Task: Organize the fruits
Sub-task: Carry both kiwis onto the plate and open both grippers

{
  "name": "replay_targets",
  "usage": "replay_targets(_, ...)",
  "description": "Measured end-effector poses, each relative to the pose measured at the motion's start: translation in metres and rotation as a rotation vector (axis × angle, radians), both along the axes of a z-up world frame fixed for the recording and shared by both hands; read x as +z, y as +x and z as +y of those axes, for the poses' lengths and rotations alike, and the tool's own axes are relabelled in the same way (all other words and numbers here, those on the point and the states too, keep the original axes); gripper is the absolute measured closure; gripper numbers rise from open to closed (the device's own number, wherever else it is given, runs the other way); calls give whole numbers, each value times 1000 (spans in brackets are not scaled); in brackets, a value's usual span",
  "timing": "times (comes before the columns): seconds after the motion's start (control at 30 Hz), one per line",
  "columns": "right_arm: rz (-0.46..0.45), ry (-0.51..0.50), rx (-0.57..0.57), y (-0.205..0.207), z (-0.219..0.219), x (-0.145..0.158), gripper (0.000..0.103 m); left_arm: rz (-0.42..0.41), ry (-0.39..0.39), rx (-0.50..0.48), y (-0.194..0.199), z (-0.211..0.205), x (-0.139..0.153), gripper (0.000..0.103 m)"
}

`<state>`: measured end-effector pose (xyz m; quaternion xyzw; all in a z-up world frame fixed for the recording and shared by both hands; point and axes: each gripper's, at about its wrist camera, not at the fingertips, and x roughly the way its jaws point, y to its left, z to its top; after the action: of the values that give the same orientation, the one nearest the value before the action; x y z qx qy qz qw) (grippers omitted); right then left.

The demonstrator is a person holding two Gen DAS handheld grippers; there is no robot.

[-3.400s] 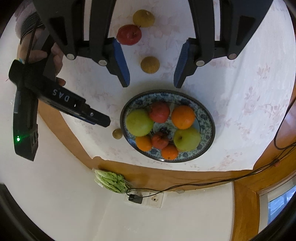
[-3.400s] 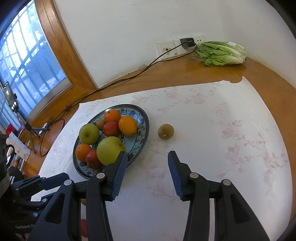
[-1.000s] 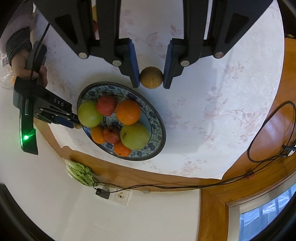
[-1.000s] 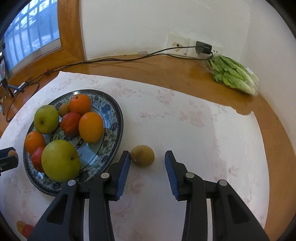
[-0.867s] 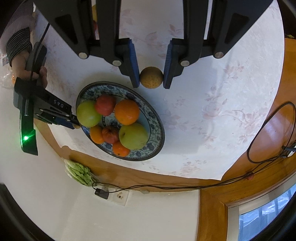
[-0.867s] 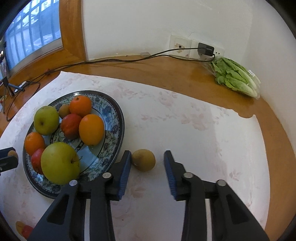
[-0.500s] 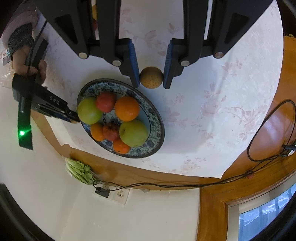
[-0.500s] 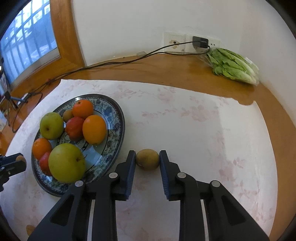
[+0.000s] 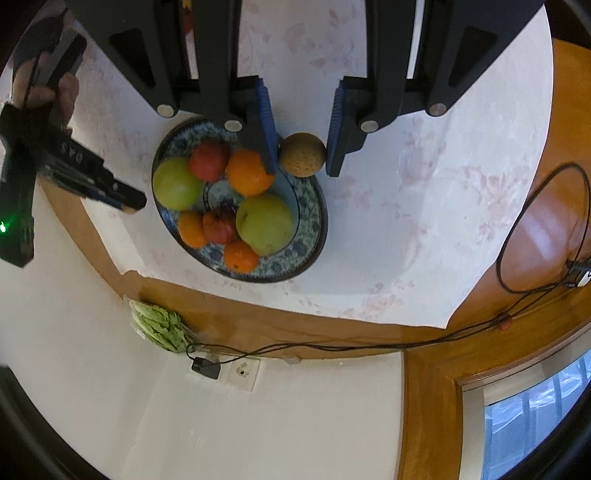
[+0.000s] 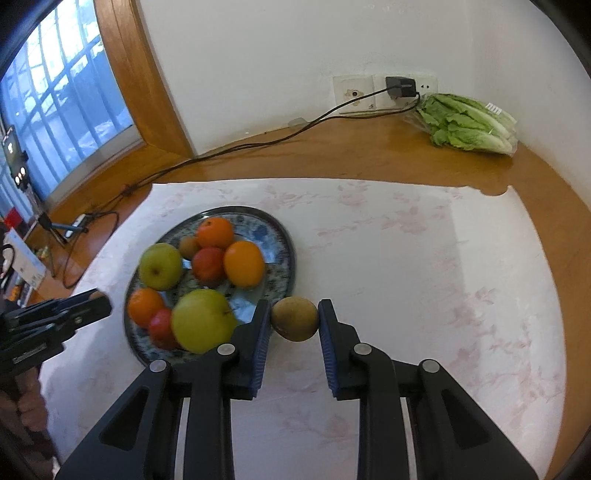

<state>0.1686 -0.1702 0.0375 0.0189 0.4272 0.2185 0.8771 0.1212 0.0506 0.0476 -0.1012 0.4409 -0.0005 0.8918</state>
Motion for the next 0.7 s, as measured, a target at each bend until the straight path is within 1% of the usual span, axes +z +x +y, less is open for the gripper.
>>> replay_targets(0.13,3,10,-3,-1,7,0,76,0,-9,-17,13,-1,-1,76)
replay_targets(0.3,3,8,-8,1,13,-2,76,-6,10,-37,25,-4,-5,76)
replay_targets(0.37,6,12,-8,2,14,-3,76,0,6,-37,29,-4,-8,76)
replay_targets(0.47,3,10,-6,4,17,-5,76,11,-5,-34,32,-3,-13,76)
replay_targets(0.53,-1,8,-4,5,18,-6,76,-2,4,-33,32,-2,-13,76)
replay_targets(0.7,-9,-9,-5,7,22,-8,76,-11,-3,-41,32,-1,-14,76)
